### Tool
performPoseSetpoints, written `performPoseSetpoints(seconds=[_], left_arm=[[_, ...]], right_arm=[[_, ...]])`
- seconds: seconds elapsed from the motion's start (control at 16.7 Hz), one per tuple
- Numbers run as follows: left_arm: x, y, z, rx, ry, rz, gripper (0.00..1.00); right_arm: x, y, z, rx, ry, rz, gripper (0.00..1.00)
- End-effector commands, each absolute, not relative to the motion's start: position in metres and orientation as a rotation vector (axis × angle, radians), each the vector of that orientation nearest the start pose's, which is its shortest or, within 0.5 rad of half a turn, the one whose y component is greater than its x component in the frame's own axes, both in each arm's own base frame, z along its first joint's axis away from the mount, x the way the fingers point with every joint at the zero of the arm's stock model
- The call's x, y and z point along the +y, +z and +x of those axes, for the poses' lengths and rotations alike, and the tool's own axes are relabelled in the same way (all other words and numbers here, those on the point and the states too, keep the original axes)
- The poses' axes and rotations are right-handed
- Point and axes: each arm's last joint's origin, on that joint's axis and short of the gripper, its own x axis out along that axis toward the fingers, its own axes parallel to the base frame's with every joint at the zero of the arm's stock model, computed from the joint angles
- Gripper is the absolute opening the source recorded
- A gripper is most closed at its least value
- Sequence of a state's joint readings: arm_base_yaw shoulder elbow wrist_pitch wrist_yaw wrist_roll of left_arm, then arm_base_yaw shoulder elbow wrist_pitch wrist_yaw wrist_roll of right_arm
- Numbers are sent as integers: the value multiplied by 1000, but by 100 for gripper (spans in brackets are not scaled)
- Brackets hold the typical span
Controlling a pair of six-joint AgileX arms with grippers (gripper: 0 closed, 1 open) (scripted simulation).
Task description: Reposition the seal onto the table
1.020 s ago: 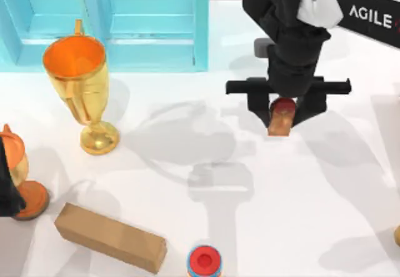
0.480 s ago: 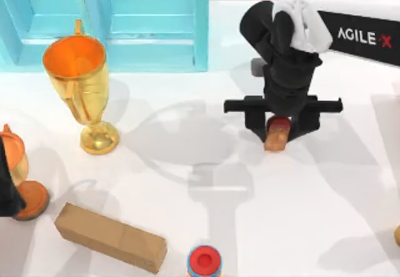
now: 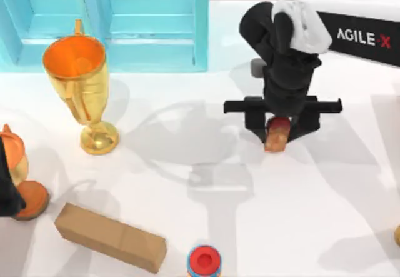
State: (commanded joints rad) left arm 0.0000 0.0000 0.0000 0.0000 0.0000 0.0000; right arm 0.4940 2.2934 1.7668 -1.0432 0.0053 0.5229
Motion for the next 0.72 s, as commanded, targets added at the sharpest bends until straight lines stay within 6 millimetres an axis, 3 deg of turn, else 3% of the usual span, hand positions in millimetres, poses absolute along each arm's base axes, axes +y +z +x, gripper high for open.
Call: performPoseSetpoints(seconds=[0.48, 0.72], left_arm=[[-1, 160, 106, 0, 0, 0, 100], [-1, 160, 106, 0, 0, 0, 100]], right_arm=[[214, 128, 387, 1569, -15, 14, 98], [214, 128, 387, 1569, -15, 14, 100]])
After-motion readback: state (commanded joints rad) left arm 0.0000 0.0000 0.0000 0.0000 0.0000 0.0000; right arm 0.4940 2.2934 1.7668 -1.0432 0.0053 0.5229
